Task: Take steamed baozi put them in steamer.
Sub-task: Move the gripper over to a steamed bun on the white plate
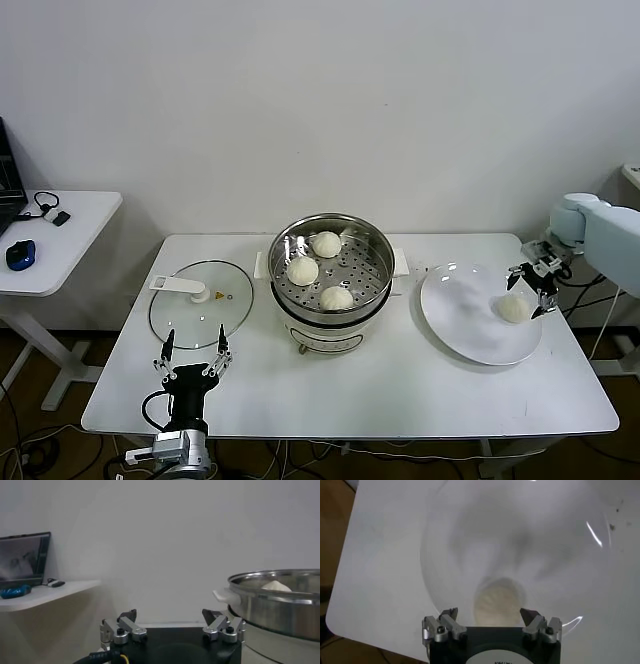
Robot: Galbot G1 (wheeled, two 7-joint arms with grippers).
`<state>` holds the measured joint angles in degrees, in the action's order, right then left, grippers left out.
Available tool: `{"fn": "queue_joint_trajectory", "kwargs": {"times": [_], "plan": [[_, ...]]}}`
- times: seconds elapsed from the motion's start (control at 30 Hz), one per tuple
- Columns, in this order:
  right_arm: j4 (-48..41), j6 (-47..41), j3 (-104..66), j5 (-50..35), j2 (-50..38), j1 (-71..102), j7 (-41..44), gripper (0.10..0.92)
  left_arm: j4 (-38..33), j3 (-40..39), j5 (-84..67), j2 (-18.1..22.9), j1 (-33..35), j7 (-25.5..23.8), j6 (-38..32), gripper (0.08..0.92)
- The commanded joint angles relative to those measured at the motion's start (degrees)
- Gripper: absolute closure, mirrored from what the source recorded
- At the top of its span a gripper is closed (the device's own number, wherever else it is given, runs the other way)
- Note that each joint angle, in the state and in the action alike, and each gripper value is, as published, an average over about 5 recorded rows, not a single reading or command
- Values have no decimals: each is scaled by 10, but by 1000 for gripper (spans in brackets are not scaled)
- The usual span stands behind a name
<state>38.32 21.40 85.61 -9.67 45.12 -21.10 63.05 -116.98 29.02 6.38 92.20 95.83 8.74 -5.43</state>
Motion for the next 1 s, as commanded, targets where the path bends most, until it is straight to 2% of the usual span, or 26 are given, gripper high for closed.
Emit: {"fn": "queue_joint_trajectory", "kwargs": {"times": [0.03,0.27,1.0], "plan": [[-71,25,-74,34,7,65,-4,203,4,1,1,19,0,1,-3,177],[-109,43,-107,35,31,86,-17,203,6,1,2,18,-2,2,-7,177],[-130,59,-121,47,46,94,-11,203,7,2,-2,13,-2,3,-10,177]]}}
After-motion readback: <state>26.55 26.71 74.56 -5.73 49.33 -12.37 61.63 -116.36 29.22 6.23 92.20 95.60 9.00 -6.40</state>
